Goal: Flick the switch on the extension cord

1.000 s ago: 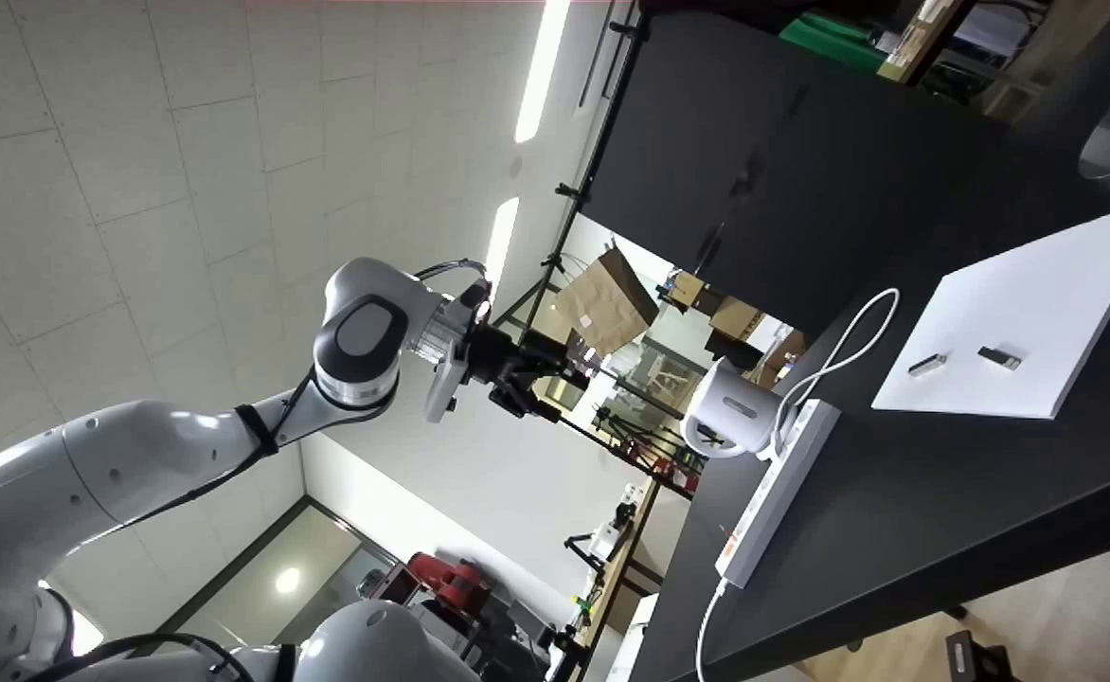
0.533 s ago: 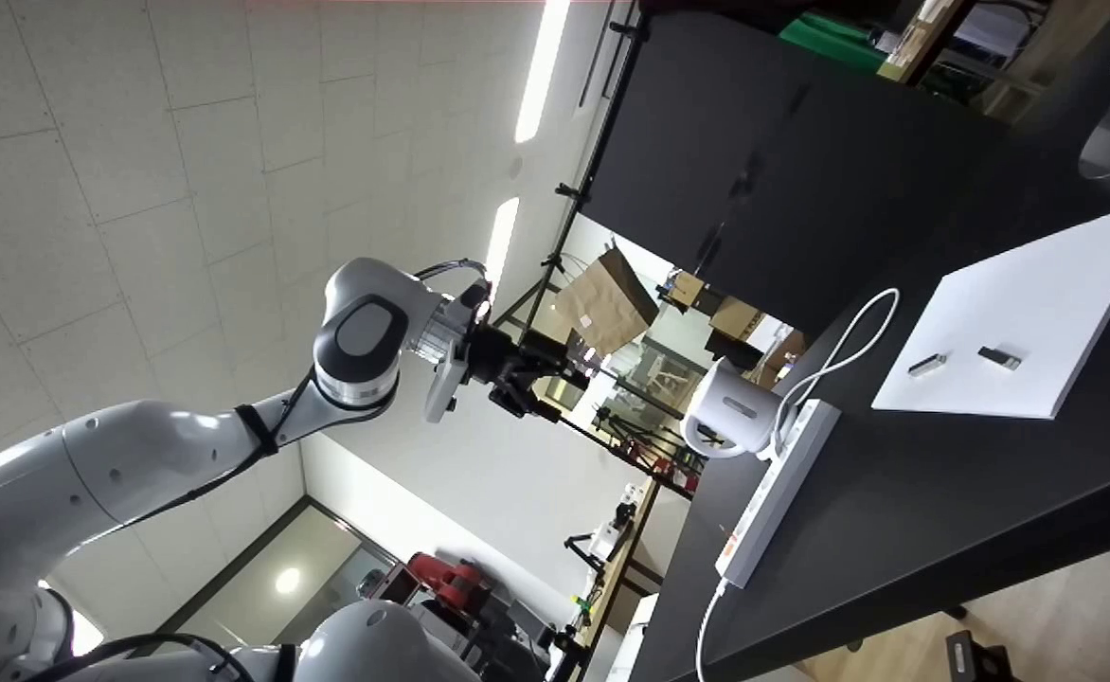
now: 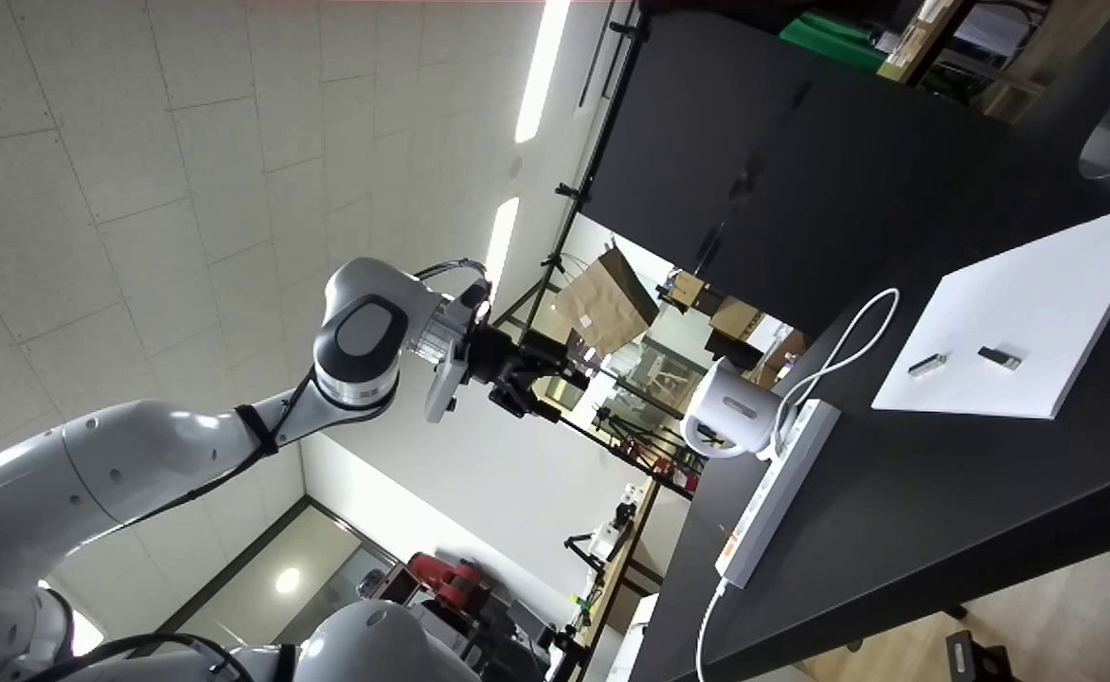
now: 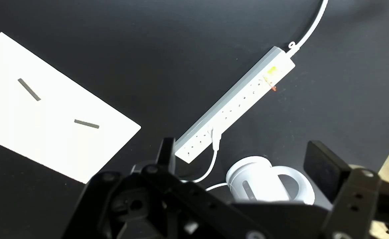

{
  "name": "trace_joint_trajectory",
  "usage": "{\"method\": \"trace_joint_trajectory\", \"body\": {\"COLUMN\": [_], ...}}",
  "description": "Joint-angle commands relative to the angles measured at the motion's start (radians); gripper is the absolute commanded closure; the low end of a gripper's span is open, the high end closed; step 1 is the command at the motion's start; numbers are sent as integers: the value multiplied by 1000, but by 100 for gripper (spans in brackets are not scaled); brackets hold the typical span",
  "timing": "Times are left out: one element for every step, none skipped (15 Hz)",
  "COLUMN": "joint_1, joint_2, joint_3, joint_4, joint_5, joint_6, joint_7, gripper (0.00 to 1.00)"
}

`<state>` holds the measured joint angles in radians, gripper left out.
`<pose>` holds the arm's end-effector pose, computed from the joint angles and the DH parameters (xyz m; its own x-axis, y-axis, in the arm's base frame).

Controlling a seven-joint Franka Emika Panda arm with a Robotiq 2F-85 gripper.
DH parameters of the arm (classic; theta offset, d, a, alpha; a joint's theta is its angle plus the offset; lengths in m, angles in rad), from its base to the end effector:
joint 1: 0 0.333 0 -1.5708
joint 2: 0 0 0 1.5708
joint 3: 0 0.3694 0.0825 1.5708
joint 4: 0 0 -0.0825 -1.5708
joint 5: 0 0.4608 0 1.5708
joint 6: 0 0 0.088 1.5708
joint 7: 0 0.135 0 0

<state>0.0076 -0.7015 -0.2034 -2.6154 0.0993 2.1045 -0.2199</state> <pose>0.3938 -0.0701 0.4712 0.9770 -0.0035 0.2133 0.0357 -0.9831 -0.1798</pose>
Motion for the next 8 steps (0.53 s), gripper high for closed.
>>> {"method": "trace_joint_trajectory", "body": {"joint_1": [-14, -10, -11, -12, -14, -15, -19, -24], "joint_2": [2, 25, 49, 77, 105, 144, 179, 214], "joint_3": [12, 14, 29, 50, 75, 110, 148, 189], "joint_4": [3, 13, 20, 25, 32, 41, 50, 60], "joint_5": [9, 9, 5, -1, -11, -23, -38, -55], "joint_6": [-4, 6, 34, 71, 105, 143, 180, 217], "joint_7": [-8, -7, 12, 37, 64, 102, 145, 195], "gripper": [0, 0, 0, 0, 0, 0, 0, 0]}}
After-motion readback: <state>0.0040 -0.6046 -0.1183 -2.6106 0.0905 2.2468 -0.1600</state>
